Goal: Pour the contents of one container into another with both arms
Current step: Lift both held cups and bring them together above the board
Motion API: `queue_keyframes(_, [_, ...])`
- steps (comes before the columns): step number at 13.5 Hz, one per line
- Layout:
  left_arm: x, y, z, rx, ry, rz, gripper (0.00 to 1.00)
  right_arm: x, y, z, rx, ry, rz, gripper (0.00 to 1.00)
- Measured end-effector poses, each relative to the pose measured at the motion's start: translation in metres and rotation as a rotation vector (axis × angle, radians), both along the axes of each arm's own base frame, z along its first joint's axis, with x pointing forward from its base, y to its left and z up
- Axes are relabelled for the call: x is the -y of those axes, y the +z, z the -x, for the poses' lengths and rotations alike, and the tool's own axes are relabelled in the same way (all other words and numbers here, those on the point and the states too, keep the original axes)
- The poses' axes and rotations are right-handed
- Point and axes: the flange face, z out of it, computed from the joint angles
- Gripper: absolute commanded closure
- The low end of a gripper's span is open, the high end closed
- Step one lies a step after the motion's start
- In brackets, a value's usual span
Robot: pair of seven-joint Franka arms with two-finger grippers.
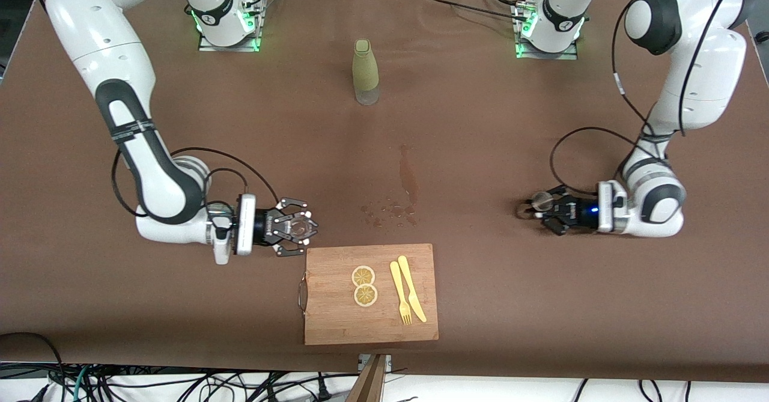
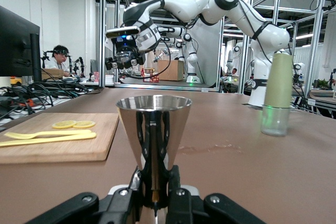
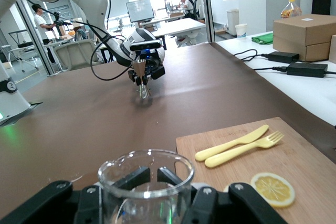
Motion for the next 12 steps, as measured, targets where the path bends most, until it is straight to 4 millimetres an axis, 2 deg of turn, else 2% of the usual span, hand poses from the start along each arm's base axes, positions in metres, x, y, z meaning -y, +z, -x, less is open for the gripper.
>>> queue_keyframes(2, [0.056, 0.002, -0.008, -0.023, -0.009, -0.026, 1.0, -0.032, 0.004, 0.004, 0.009, -0.035, 0.051, 0.95])
queue_keyframes(4, [0.102, 0.005, -0.011, -0.052, 0.001, -0.038, 1.0, -0.063, 0.004, 0.012, -0.001, -0.073, 0.097, 0.95])
queue_keyframes(8, [0.187, 0.007, -0.004, -0.085, 0.008, -0.042, 1.0, -0.126, 0.023, 0.032, 0.009, -0.137, 0.213, 0.95])
queue_keyframes(10, [0.224, 0.007, 0.005, -0.094, -0.008, -0.037, 1.0, -0.149, 0.032, 0.04, 0.017, -0.171, 0.284, 0.95])
queue_keyframes(12, [0.247, 0.008, 0.011, -0.094, -0.019, -0.04, 1.0, -0.162, 0.039, 0.044, 0.037, -0.225, 0.345, 0.95])
